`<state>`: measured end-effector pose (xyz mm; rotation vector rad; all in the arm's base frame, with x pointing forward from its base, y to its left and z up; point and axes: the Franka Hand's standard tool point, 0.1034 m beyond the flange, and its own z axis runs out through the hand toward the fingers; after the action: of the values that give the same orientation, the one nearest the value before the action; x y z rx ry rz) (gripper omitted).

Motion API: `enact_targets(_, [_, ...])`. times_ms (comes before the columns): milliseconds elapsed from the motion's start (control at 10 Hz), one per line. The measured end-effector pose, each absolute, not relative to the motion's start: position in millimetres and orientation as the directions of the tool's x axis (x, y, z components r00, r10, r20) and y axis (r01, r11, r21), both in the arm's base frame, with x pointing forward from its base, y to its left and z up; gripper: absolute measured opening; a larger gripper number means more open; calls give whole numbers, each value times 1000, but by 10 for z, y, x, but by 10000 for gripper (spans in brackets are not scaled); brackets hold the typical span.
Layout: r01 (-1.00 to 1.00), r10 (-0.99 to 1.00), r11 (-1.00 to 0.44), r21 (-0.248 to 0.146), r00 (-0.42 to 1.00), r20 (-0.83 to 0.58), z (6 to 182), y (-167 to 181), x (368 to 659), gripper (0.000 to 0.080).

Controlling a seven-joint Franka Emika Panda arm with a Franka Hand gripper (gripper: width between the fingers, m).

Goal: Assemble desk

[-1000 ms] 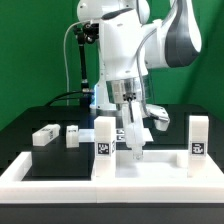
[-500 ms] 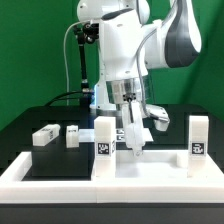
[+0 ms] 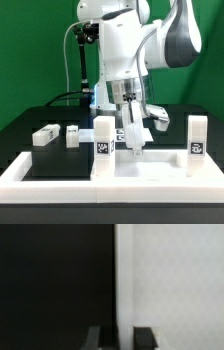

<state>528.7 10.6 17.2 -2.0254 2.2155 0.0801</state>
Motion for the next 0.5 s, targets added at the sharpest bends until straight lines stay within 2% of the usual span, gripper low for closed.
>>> enact_targets(300, [-994,-987,93,-54,-85,-138,172,106,5287,55])
enact_targets(400, [-996,-990,62,-68,-53,-129,177,76,5290,55])
enact_targets(500, [-993,-995,-37,-114,47,-86,176,-98,5211,55])
